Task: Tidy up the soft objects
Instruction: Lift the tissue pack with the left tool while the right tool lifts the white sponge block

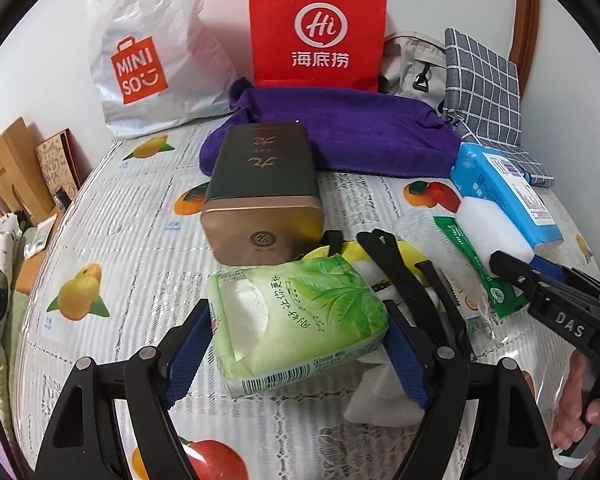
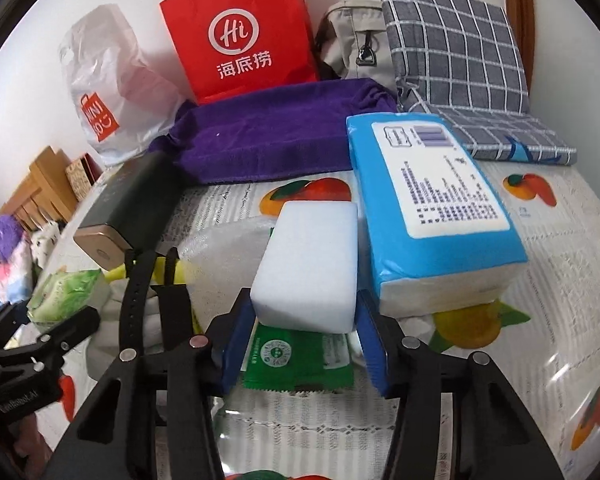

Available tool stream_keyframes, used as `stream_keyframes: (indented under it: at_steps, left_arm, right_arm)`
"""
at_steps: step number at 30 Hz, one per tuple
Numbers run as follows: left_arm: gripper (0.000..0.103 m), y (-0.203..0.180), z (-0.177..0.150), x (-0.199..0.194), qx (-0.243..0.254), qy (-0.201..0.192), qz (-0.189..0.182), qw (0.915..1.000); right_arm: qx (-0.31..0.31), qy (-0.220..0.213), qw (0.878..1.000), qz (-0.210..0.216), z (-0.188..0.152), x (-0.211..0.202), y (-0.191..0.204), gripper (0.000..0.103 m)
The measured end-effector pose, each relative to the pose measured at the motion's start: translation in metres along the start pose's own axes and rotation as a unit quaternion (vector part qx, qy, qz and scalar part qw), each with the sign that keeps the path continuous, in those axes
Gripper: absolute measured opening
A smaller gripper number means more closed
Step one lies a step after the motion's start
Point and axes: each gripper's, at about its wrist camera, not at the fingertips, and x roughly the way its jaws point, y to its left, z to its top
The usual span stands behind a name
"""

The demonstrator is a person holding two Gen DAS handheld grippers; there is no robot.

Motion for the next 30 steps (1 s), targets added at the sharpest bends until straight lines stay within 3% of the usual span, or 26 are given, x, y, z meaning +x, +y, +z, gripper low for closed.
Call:
stream_keyframes:
  at_steps: [15,20,30]
  left_arm:
    - [0.081,0.017,-0.012,-0.023,-0.035,-0.009,0.013,0.9993]
    - [0.081,0.016,-0.019,-0.034,-0.042,-0.006,0.024,0.9988]
    - [0.081,0.012,-0.025,-0.046,-0.047,0.0,0.034,0.9983]
  right_arm:
    - [-0.052,-0.037,0.997,0.035,-0.019,-0.083,-0.007,0.049]
    - [-0.079,-0.015,0.996,0.04,-0.049,-0.095,-0.02,0.049]
    - [-0.088,0.035,0.996,0.002,-0.094,-0.086,-0.057,0.053]
